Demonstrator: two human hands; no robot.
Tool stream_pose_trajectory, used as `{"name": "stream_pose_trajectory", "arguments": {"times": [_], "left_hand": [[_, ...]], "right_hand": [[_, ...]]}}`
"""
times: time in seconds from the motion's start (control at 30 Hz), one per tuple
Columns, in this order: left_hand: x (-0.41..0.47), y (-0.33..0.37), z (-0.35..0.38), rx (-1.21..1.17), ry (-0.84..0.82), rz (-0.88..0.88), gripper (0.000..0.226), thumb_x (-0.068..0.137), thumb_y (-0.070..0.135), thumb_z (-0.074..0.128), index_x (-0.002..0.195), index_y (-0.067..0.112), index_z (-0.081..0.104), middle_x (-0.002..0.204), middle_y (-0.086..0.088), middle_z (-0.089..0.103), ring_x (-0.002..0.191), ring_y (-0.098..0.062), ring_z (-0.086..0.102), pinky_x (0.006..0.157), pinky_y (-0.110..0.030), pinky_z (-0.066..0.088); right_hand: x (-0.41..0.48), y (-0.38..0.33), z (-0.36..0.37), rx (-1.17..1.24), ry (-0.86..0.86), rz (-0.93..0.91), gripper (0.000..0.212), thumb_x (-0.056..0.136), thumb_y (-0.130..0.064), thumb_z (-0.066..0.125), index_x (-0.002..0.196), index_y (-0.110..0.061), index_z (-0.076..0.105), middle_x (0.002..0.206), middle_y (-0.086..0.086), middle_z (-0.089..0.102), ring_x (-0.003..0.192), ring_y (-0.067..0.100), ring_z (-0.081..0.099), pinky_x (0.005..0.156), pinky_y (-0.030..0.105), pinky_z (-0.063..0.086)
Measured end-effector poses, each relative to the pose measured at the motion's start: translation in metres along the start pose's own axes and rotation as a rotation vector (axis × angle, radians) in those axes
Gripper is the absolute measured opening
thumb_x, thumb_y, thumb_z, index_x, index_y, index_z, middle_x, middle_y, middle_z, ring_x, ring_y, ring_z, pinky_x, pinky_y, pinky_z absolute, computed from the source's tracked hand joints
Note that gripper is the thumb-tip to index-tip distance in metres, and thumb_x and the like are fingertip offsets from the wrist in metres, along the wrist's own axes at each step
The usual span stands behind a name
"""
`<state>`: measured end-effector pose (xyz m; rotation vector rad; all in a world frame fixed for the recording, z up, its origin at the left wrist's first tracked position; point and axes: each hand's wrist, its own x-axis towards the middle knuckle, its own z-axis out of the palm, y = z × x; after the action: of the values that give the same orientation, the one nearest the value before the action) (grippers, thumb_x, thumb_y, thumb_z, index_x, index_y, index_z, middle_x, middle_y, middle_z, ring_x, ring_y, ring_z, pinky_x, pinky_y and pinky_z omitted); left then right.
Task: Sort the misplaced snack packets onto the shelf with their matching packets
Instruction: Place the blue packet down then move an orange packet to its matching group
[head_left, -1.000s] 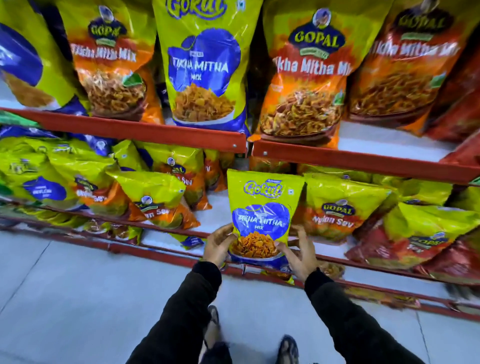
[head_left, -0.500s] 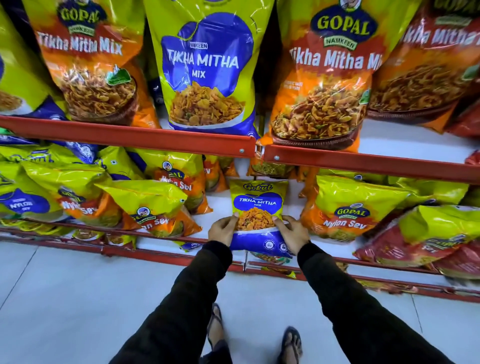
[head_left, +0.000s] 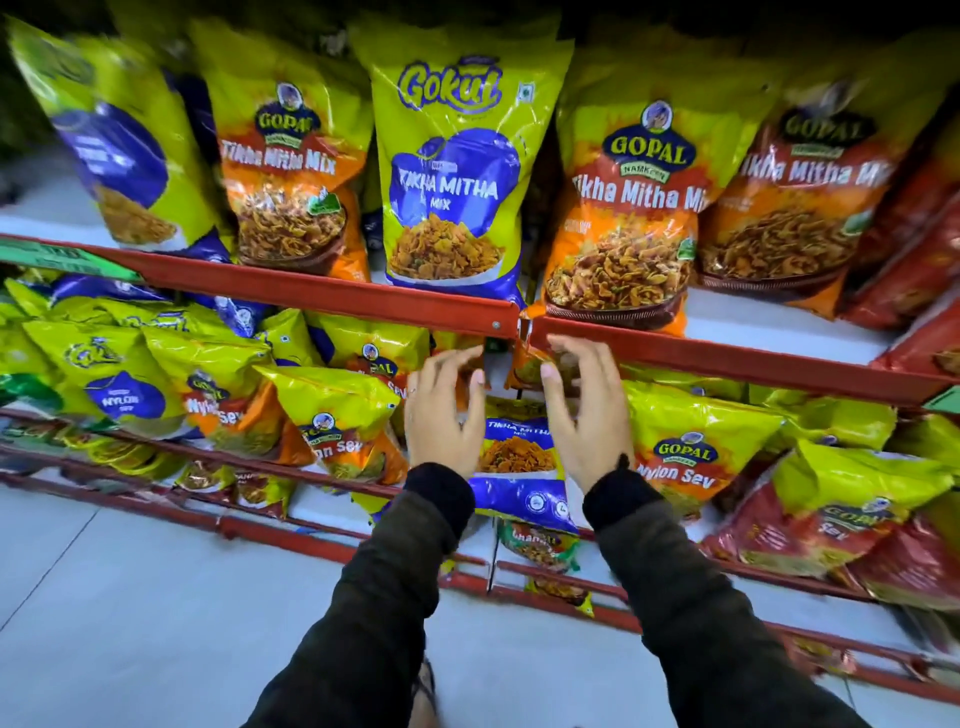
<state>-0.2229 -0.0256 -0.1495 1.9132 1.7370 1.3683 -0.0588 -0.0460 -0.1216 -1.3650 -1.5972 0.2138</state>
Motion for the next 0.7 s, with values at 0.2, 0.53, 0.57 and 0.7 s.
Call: {"name": "stream_pose_trajectory", "arguments": {"times": [0.2,0.53,0.57,0.7], "left_hand": [[0.081,0.040,-0.051,0.068,0.176,0.207,0.031,0.101,0.036,0.046,0.127,0.028,0.060,0.126,0.007,0.061,0.119,-0.018,0.054,0.097,-0.029,0.039],[0.189,0.016,-0.105,0.085,0.316,0.274,0.032,0.100,0.034,0.046,0.129,0.027,0.057,0.128,0.005,0.058,0.123,-0.017,0.052,0.098,-0.031,0.036],[0.197,0.009,-0.109,0.089,0.327,0.270,0.033,0.099,0.034,0.046,0.129,0.026,0.058,0.128,0.003,0.058,0.123,-0.019,0.052,0.100,-0.033,0.037],[0.232,-0.022,-0.126,0.117,0.340,0.181,0.040,0.098,0.034,0.044,0.133,0.018,0.055,0.136,-0.007,0.053,0.130,-0.030,0.049,0.106,-0.047,0.040]], "right_hand": [[0.080,-0.064,-0.001,-0.002,0.166,-0.169,0.033,0.100,-0.032,0.052,0.129,-0.018,0.060,0.125,0.001,0.060,0.119,0.020,0.057,0.103,0.042,0.047],[0.164,-0.137,0.061,0.101,0.188,-0.225,0.035,0.098,-0.027,0.056,0.132,-0.017,0.060,0.125,0.000,0.059,0.116,0.017,0.059,0.101,0.038,0.050],[0.167,-0.143,0.069,0.118,0.187,-0.227,0.034,0.098,-0.026,0.056,0.131,-0.017,0.061,0.124,0.000,0.061,0.111,0.017,0.061,0.098,0.037,0.051],[0.179,-0.169,0.104,0.124,0.107,-0.106,0.032,0.096,-0.031,0.059,0.123,-0.015,0.068,0.109,0.002,0.075,0.092,0.019,0.072,0.086,0.040,0.058]]}}
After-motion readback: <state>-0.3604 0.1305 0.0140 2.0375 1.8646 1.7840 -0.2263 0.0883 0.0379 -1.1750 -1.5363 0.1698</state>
